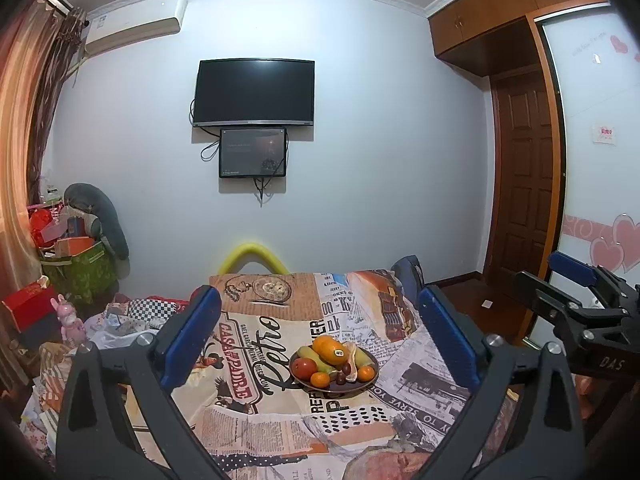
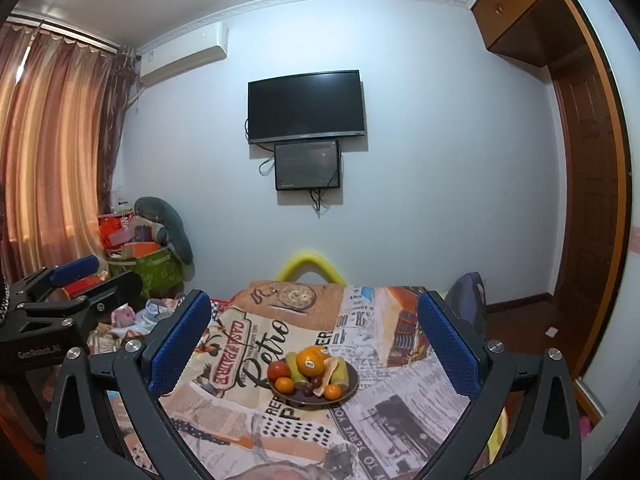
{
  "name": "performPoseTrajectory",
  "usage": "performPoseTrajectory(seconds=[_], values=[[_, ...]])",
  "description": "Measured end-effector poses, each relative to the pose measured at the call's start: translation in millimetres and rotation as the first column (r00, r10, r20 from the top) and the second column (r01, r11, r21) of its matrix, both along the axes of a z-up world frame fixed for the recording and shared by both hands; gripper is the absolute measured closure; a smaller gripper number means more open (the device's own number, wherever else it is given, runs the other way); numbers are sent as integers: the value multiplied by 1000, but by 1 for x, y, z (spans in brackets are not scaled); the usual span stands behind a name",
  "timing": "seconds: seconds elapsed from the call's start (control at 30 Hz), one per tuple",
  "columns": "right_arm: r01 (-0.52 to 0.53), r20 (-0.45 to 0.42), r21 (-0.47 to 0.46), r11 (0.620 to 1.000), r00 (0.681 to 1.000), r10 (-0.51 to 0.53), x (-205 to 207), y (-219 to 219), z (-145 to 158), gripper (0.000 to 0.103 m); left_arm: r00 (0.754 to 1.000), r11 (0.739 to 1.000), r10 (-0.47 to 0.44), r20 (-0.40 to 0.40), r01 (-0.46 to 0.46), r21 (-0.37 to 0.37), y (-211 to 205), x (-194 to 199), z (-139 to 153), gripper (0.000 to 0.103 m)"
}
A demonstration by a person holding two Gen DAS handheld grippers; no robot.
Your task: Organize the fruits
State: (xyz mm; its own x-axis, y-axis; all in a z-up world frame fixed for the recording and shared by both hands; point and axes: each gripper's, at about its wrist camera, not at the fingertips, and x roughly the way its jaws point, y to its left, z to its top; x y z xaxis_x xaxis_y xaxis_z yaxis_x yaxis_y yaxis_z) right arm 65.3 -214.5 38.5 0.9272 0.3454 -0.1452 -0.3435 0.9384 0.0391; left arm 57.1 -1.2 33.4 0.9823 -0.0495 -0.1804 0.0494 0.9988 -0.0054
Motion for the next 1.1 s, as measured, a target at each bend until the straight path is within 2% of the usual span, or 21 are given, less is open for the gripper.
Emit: performPoseTrajectory(seconds=[1.1], values=[[21,-15,-24,999,1000,-21,-11,-1,2,0,1000,1000,-8,-22,8,-13,0,2,-9,0]])
